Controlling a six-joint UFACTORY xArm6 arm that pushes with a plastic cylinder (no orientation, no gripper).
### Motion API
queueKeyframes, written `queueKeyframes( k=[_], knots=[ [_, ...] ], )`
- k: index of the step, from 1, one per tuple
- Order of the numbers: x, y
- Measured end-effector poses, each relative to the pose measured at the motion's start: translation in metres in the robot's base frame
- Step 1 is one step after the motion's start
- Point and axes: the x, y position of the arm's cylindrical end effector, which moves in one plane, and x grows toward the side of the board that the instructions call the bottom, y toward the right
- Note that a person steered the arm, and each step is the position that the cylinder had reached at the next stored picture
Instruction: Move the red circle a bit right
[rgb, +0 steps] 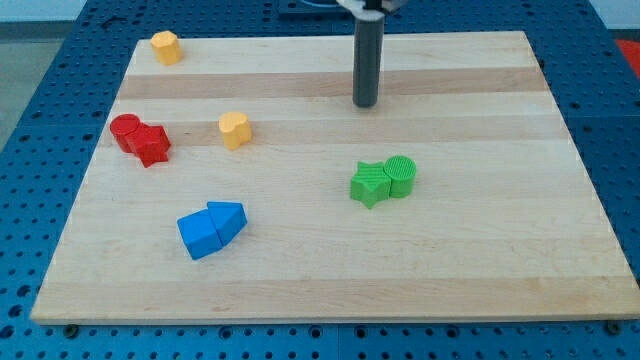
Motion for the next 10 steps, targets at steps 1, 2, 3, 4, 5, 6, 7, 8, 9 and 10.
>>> queueKeyframes(
  k=[1, 2, 3, 4, 5, 6, 7, 8, 9, 10],
  knots=[
    [0.037, 0.0],
    [0.072, -0.007],
    [0.104, -0.042],
    [0.119, -0.11],
    [0.119, -0.19],
    [0.119, -0.263],
    [0.119, -0.318],
    [0.093, -0.325],
    [0.049, -0.323],
    [0.022, -0.3]
  ],
)
